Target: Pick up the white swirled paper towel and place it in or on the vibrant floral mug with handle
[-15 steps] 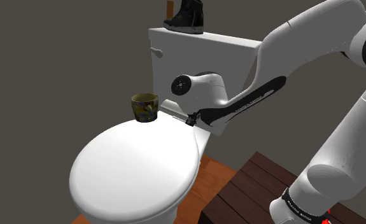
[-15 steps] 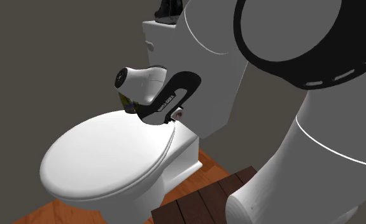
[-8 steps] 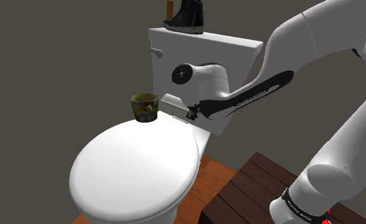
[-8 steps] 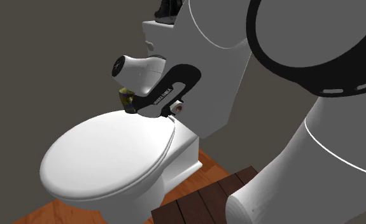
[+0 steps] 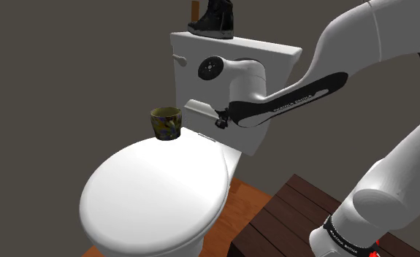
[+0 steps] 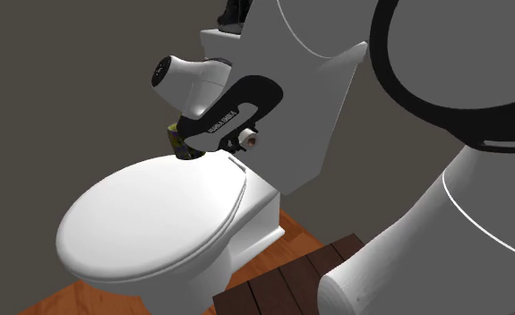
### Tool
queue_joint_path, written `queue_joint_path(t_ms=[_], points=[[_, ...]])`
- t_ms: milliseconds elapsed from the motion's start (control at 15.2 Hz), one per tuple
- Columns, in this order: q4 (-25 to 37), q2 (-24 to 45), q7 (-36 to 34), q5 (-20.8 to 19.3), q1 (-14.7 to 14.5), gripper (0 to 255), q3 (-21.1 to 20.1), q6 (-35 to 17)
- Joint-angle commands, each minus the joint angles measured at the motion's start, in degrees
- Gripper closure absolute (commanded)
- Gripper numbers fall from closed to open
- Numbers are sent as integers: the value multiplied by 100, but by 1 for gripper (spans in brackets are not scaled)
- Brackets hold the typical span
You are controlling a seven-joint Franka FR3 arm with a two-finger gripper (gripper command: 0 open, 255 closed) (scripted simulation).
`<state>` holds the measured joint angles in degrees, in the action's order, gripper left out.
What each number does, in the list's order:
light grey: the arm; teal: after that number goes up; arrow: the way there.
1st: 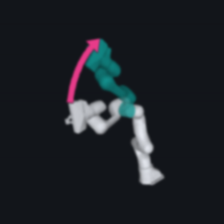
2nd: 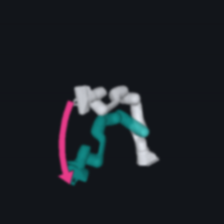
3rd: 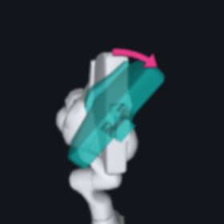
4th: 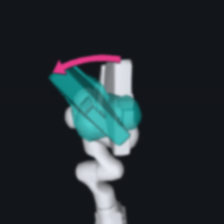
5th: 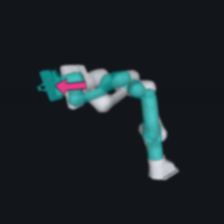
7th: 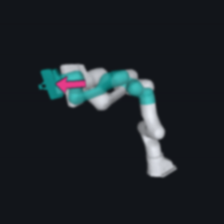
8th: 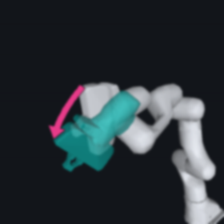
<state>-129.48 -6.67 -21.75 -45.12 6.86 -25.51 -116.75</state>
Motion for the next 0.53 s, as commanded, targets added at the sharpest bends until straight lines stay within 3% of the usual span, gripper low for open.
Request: queue_joint_path(t_ms=[0, 462], points=[[68, -76, 125, 82, -9, 255, 6, 86], [338, -312, 537, 328, -37, 255, 37, 398]])
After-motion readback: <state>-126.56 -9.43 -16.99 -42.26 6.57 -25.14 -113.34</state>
